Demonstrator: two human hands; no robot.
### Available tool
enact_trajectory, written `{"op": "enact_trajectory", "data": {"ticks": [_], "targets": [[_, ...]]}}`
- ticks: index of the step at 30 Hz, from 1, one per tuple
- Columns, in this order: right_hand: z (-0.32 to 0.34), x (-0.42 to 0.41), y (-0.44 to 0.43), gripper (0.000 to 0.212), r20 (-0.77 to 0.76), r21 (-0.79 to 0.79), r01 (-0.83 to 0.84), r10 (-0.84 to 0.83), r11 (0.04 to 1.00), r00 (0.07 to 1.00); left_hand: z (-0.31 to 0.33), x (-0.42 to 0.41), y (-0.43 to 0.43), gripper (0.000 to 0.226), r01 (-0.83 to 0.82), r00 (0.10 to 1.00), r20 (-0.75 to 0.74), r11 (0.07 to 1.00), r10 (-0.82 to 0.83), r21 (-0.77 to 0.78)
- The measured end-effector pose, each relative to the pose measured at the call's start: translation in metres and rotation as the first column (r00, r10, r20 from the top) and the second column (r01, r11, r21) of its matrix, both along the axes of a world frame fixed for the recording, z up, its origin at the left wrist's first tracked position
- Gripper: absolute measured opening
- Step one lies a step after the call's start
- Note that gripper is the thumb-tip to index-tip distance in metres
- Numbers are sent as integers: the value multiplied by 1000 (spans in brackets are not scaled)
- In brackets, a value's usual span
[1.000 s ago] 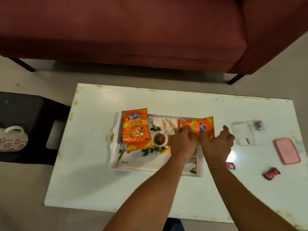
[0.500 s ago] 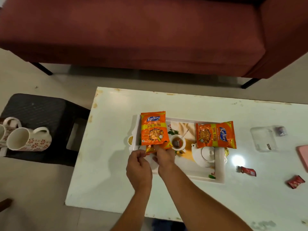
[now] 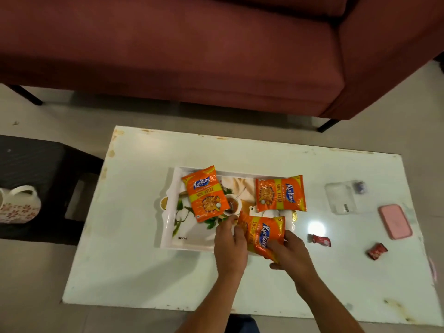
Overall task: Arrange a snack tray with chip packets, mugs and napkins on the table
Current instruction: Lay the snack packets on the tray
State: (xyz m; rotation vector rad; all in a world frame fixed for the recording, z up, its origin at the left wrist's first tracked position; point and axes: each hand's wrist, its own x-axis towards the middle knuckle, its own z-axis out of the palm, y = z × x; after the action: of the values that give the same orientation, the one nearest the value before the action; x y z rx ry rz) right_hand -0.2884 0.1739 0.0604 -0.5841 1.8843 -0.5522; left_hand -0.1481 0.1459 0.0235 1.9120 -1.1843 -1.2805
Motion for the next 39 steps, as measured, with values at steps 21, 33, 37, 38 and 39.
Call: {"op": "enact_trajectory", "data": {"ticks": [21,33,37,38,39], "targets": [[-23,-66,1,54,-400,220,-26,114,975,910,-17,-78,4,54,448,851,204,871,-485,204],[-14,90,-54,24,211,118,296,-315,948,925,-3,50,-100,37,79,933,359,971,8,-226],[-38,148,-81,27,405,277,376,-462,884,789,-7,84,-136,45,288,873,440,950,-209,-120],[-44,158,-87,30,394,270,399,-479,876,784,-9,88,-142,45,339,838,474,939,-272,-61],[-48,165,-92,34,373,268,422,-497,866,784,-12,91,-148,46,378,804,496,926,-328,0]]}}
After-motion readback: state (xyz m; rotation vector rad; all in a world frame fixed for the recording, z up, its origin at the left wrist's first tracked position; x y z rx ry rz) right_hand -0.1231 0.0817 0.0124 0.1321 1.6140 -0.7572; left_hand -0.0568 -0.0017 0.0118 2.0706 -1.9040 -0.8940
